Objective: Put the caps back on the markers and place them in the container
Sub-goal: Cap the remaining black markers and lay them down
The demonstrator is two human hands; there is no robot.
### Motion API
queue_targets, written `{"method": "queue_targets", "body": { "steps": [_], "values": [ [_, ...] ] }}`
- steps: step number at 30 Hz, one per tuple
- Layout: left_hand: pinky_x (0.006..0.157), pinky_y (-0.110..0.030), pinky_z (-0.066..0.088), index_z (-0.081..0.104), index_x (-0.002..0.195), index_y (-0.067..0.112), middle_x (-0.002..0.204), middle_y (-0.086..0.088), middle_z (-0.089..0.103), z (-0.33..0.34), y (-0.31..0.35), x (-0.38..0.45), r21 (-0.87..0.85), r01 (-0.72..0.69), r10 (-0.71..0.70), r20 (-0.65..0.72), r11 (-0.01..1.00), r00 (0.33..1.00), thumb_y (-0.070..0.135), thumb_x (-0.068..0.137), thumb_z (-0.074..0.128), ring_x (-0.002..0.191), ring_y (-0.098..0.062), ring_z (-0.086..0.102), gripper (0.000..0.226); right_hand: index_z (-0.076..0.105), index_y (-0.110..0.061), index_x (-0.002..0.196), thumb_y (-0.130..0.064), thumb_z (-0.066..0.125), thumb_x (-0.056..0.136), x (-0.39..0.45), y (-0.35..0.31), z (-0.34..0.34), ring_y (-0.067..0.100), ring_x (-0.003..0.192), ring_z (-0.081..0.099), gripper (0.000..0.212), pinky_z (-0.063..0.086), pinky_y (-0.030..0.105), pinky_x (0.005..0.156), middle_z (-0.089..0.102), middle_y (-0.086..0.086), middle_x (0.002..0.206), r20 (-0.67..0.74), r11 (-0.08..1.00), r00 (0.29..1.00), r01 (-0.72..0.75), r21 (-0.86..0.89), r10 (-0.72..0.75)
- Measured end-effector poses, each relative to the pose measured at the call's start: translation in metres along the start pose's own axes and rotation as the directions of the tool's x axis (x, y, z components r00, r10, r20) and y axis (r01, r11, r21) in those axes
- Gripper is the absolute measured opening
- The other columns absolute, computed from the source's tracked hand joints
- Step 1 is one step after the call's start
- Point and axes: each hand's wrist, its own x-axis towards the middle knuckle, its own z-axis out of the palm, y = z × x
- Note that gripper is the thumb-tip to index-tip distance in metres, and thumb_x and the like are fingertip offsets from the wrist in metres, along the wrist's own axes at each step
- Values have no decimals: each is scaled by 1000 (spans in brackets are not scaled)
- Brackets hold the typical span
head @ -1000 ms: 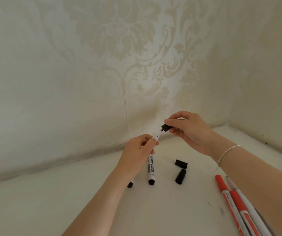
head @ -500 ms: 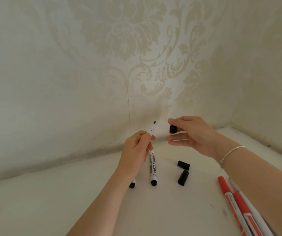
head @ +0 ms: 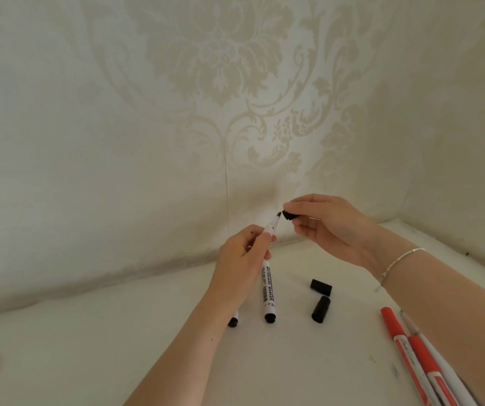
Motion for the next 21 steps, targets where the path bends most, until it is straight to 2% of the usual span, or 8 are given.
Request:
{"method": "queue_targets", "body": {
  "steps": [3,6,10,14,18,21],
  "values": [
    [49,-24,29,67,81,23,60,9,56,-1,0,-1,19,-22,22,13,1000,1000,27,94,53,43,-7,37,20,66,1,89,-4,64,84,0,-1,0,14,61,57,8,52,23,63,66,11,82,0,999,1000,-14,47,14],
    [50,-26,30,67,82,25,61,9,56,0,0,-2,32,-38,37,31,999,999,30,95,53,45,-7,38,20,67,1,95,-2,66,83,0,-2,2,15,63,57,13,52,21,62,68,12,85,11,999,1000,-6,-53,7],
    [49,-27,31,66,87,22,64,8,57,0,0,-3,30,-50,48,51,998,998,31,96,52,45,-8,37,19,67,-5,89,-3,71,79,0,-1,6,13,64,58,11,51,23,67,68,10,82,27,980,999,26,-198,-21],
    [50,-23,35,58,92,30,65,7,57,1,-1,-6,97,-88,78,105,991,991,39,99,44,44,-5,40,18,70,-7,91,-7,72,80,0,-5,7,11,68,61,10,53,24,72,70,7,84,23,938,998,59,-342,-54],
    [52,-22,32,57,87,28,61,2,44,2,-2,-6,159,-117,111,46,980,993,38,100,43,52,-8,36,22,72,-7,91,-9,71,82,0,-7,12,12,70,63,9,55,27,78,71,7,82,39,890,996,88,-448,-78],
    [51,-20,32,61,88,23,61,0,45,2,1,-7,147,-110,111,1,983,994,37,98,46,52,-8,36,24,72,-5,88,-7,70,82,-1,-10,16,14,68,62,6,55,28,79,71,9,80,53,879,994,105,-465,-91]
  ]
}}
